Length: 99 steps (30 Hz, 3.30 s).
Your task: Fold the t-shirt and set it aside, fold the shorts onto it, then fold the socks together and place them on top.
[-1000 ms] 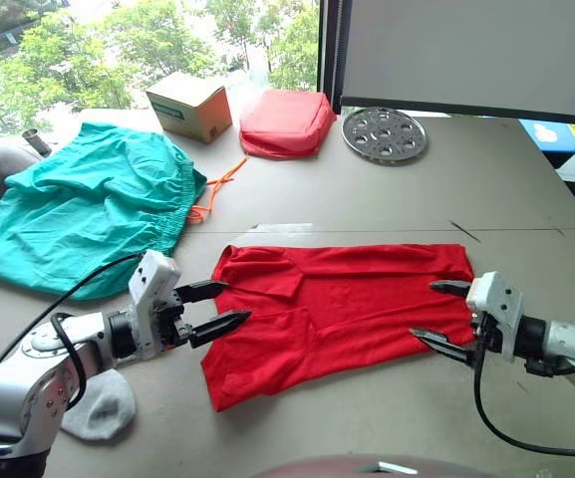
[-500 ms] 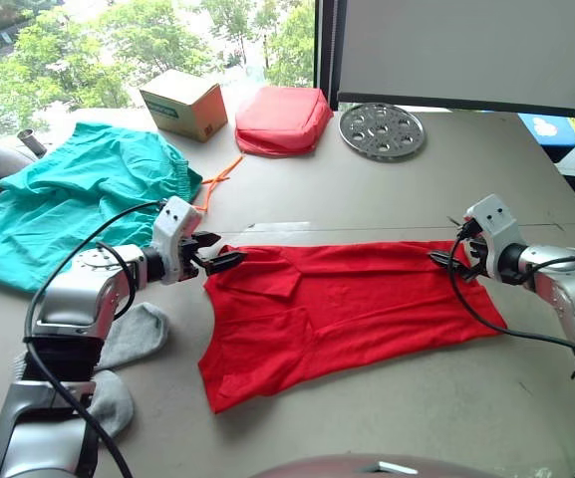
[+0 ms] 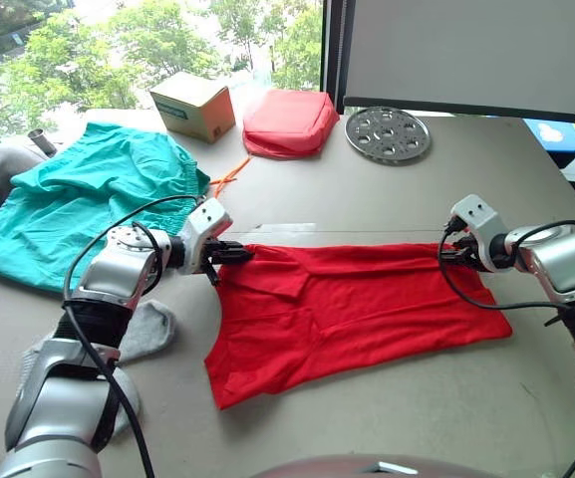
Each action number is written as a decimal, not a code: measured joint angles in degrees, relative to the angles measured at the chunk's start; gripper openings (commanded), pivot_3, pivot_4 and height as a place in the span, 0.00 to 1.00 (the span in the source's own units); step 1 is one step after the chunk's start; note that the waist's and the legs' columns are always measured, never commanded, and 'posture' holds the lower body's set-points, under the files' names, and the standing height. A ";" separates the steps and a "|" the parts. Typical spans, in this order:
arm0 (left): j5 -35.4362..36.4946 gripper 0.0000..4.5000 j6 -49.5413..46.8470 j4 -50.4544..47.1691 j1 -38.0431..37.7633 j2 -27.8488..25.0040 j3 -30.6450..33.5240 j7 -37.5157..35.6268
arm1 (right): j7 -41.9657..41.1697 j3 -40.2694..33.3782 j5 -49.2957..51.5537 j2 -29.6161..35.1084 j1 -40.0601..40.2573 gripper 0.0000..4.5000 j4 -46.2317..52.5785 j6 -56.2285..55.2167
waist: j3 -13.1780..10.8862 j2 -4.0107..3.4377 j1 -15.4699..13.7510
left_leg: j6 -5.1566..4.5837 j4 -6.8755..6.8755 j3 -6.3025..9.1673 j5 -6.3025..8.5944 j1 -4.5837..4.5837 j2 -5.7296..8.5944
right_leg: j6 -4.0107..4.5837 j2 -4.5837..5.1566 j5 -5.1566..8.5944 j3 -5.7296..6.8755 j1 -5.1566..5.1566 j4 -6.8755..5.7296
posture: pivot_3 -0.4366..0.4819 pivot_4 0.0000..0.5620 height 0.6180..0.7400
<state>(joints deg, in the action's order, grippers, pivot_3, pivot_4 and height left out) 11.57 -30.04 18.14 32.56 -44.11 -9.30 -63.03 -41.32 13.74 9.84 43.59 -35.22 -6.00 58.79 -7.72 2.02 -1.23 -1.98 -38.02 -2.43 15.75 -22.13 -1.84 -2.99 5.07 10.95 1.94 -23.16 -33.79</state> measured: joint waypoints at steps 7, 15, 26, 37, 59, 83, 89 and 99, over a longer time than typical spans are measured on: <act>2.52 0.00 -6.02 -4.06 -1.74 -0.78 0.75 -4.59 | 0.37 -0.81 -0.13 -1.24 -0.52 0.02 0.11 1.10 | 0.03 0.03 0.43 | -0.03 -0.04 0.03 0.02 -0.01 -0.20 | -0.01 -0.02 0.00 -0.02 0.02 -0.01 | 0.48 0.27 0.99; 9.61 0.00 -18.44 -16.86 -10.87 -3.14 5.12 -3.64 | 0.44 4.99 -6.44 0.55 -3.78 0.02 0.27 -4.25 | -0.17 -0.20 0.85 | -0.03 0.00 0.08 0.02 -0.04 -0.22 | -0.04 -0.05 0.00 -0.14 -0.12 -0.02 | 0.48 0.27 0.99; 23.10 0.00 -42.68 -49.65 -34.85 8.13 26.67 15.74 | 0.87 20.49 -22.97 -16.48 -23.07 0.02 -30.12 -32.77 | -0.28 -0.12 2.93 | 0.06 0.04 0.04 -0.03 -0.04 -0.23 | -0.04 -0.16 -0.03 -0.30 -0.21 -0.06 | 0.48 0.27 0.99; 25.13 0.00 -44.00 -65.73 -51.48 21.48 41.61 32.78 | 7.18 21.17 -30.53 -39.30 -39.66 0.30 -63.53 -61.73 | -0.40 -0.31 2.79 | 0.49 0.21 0.47 -0.22 0.10 -0.21 | 0.15 -0.06 -0.08 -0.07 -0.04 -0.02 | 0.48 0.27 0.99; 28.44 0.77 -25.05 -47.33 -49.25 5.06 36.18 18.18 | 12.53 -12.62 -11.41 -30.44 -15.56 0.83 -22.04 -11.23 | -0.41 -0.41 2.69 | 0.31 0.56 0.19 -0.16 0.16 -0.08 | 0.15 -0.11 -0.09 -0.12 -0.23 -0.02 | 0.48 0.27 0.99; 23.84 0.01 -18.49 -43.03 -50.04 -0.24 28.91 15.44 | 19.14 -13.63 -7.44 -33.10 -16.24 0.00 -28.54 -14.64 | 0.17 -1.17 2.82 | 0.29 0.63 0.25 -0.16 0.23 -0.02 | 0.13 -0.07 -0.07 -0.17 -0.15 0.01 | 0.48 0.27 0.99; 32.67 0.01 -25.30 -52.47 -58.34 7.95 32.18 22.17 | 20.03 -12.87 -9.24 -29.53 -17.37 0.00 -29.45 -17.04 | 0.10 -0.98 3.39 | 0.29 0.63 0.17 -0.16 0.17 -0.06 | 0.12 -0.06 -0.08 -0.25 -0.22 0.00 | 0.48 0.27 0.99; 39.94 0.01 -26.81 -65.26 -74.09 18.02 33.51 33.63 | 17.18 -6.38 -14.10 -33.46 -29.85 0.00 -50.76 -31.07 | 0.04 -0.86 3.38 | 0.28 0.63 0.13 -0.16 0.12 -0.23 | 0.14 -0.10 -0.07 -0.30 -0.33 0.05 | 0.48 0.27 0.99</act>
<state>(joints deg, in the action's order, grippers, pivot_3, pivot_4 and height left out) 51.51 -56.85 -47.12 -41.54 -26.09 24.21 -29.39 -24.14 7.36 -4.27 10.13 -65.07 -56.76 27.72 -7.69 1.16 2.15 -1.69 -37.39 -2.30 15.60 -22.01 -2.07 -2.85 4.97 10.89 1.64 -23.49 -33.74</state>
